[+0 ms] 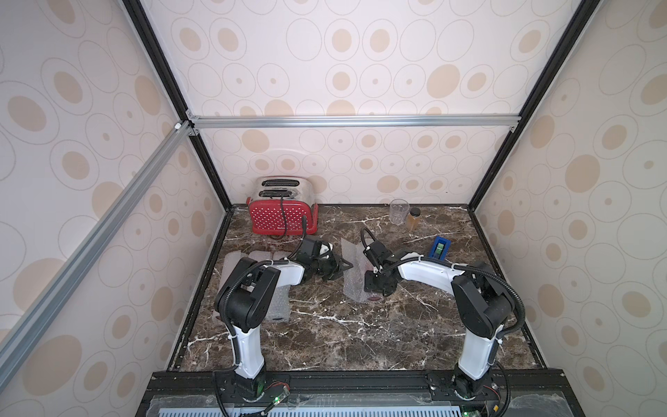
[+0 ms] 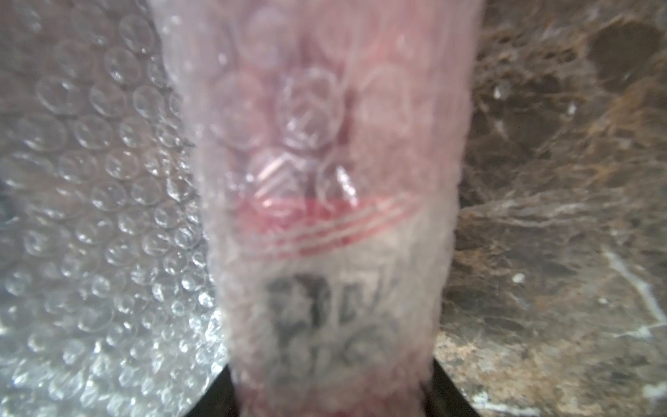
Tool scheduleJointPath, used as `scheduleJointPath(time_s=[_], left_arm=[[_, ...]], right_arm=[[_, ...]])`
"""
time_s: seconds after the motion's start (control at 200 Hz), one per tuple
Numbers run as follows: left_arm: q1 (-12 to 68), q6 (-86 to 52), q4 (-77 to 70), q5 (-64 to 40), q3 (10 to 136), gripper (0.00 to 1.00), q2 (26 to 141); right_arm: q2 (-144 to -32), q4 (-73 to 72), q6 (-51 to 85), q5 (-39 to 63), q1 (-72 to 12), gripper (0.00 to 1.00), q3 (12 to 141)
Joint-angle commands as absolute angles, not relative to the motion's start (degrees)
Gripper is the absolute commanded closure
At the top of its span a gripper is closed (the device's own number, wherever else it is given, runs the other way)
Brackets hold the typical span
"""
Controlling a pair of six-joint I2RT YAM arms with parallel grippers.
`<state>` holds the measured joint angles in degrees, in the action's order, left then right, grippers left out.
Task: Wrap wine bottles in bubble wrap
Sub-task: Wrap the wine bottle in bubble wrap.
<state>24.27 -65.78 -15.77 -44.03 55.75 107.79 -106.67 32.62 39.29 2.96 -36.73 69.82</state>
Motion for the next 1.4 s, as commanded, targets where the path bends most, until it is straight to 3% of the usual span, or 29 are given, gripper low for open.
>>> scheduleJointPath(time_s=[0.0, 0.13, 0.736, 1.072, 1.393], left_arm=[[24.5, -63.0, -12.4, -43.0, 57.7, 0.8, 108.0], [24.5, -60.3, -9.4, -41.6, 58.5, 1.0, 106.6], [32.6, -60.0, -5.6, -53.6, 77.6, 1.0, 120.0], [34.0, -51.2, 6.4, -50.0, 81.5, 1.0, 125.9], [34.1, -47.1, 10.4, -46.1, 81.1, 1.0, 126.9]], right_arm=[[-108.1, 35.3, 38.4, 1.5, -36.7, 0.59, 69.1], [-108.0, 35.4, 38.4, 1.4, -36.7, 0.59, 69.1], [-106.5, 35.3, 37.8, 1.7, -36.8, 0.59, 68.9], [-103.7, 35.9, 36.6, 1.4, -36.9, 0.58, 68.7], [-94.2, 36.4, 35.4, 4.4, -37.0, 0.34, 65.6]])
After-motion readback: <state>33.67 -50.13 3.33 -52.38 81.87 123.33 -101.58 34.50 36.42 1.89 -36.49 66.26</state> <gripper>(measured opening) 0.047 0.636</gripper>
